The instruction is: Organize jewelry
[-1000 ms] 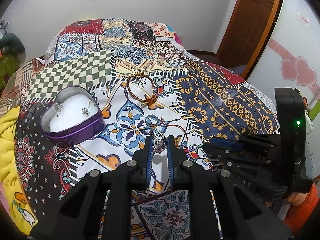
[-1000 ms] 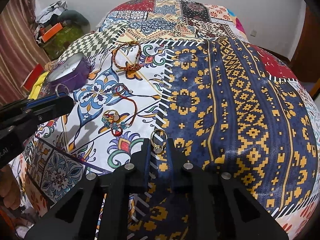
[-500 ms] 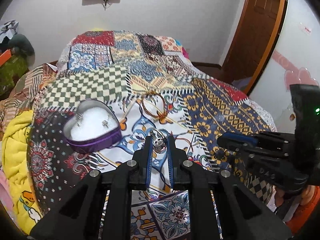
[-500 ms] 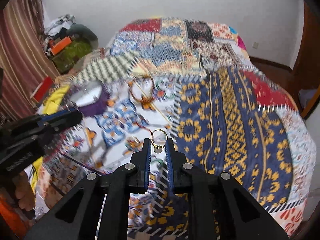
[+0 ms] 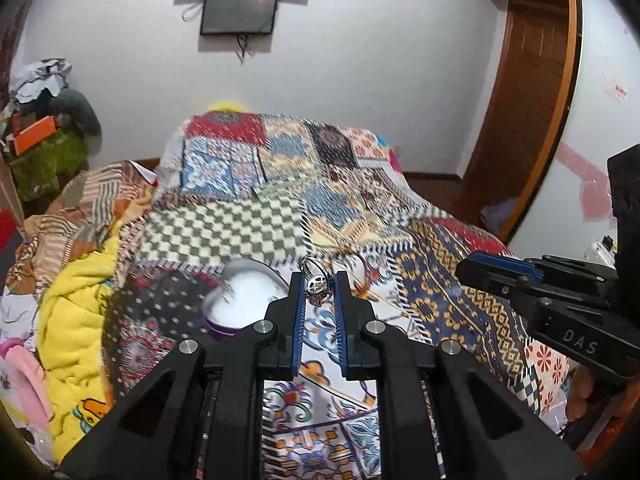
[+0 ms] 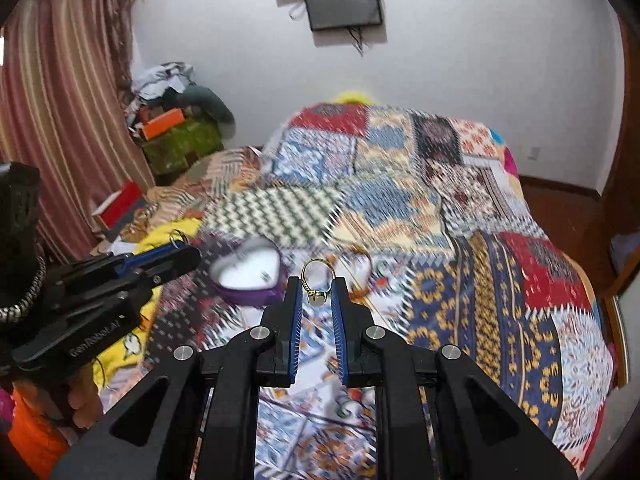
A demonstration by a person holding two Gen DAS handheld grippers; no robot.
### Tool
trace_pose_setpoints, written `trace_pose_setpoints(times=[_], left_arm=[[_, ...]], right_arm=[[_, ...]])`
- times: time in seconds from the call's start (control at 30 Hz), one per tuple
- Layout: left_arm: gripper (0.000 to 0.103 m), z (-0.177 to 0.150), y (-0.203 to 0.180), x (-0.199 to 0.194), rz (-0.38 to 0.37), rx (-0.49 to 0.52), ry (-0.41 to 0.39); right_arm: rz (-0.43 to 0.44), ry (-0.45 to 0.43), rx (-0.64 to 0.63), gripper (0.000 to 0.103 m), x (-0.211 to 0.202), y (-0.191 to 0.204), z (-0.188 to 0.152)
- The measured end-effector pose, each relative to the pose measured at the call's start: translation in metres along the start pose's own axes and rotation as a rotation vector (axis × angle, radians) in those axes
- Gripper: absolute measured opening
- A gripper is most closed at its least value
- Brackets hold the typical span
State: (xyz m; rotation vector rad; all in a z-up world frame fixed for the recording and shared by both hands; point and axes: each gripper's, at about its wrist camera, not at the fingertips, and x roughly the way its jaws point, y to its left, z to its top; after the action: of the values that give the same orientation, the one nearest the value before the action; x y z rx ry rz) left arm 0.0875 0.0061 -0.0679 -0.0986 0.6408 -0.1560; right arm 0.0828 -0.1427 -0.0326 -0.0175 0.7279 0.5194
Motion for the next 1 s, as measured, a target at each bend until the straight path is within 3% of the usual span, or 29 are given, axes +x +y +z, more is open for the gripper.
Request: trace_pose_setpoints(times=[0.5,1.0], left_arm=[[0.012,0.015,0.046,-0.010,0.084,-0.053,-0.058],[0.012,0.007,0.073,0.055,0.083,-0.103,0.046]], right_arm=[[0.093,-0.054,-0.062,0.013,0.026,0.041,0.032],[0.163,0.018,-0.101,0.013,0.087,0.049,0.048]])
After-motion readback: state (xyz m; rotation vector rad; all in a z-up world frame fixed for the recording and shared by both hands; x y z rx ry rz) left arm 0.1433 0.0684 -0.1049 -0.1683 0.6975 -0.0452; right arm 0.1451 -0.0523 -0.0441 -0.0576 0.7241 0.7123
